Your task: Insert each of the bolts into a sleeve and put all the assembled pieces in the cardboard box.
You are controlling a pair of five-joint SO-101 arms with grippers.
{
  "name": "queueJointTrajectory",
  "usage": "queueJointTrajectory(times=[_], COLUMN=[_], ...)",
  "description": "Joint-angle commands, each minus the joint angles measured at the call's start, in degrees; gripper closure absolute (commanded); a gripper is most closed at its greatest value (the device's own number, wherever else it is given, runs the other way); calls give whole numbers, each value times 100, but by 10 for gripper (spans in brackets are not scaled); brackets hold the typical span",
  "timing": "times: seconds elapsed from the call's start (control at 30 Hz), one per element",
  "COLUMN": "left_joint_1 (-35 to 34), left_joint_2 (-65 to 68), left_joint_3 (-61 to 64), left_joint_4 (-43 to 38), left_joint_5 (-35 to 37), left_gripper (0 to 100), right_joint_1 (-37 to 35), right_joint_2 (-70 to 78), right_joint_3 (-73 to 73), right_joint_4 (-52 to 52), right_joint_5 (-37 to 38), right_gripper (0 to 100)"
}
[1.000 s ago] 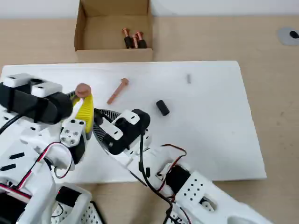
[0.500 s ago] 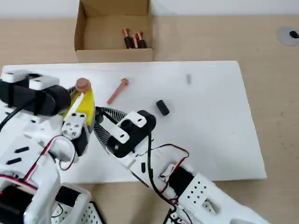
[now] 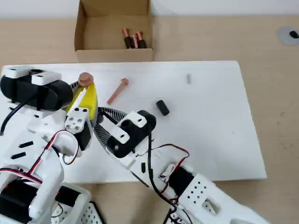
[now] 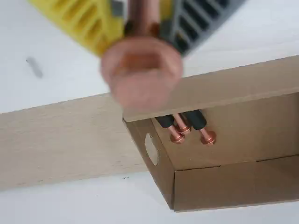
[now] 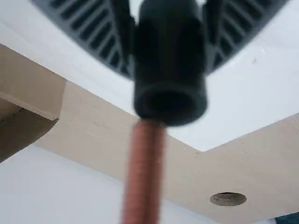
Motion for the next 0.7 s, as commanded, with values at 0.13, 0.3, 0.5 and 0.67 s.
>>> queueJointTrajectory(times=[0.13, 0.3, 0.5, 0.67], left_joint_1=[-35, -26, -26, -26], left_joint_2=[4, 13, 13, 13], left_joint_3=[-35, -299, -589, -686], left_joint_4=[-97, 281, 712, 923], left_joint_5=[18, 35, 35, 255], left_gripper=[993, 991, 991, 991], right_joint_1=[-92, -84, -84, -84], right_joint_2=[-171, -171, -171, -171], right_joint_3=[-268, -259, -259, -259], right_joint_4=[-114, -114, -114, -114], right_joint_5=[-35, -35, -35, -35], right_gripper=[989, 989, 989, 989])
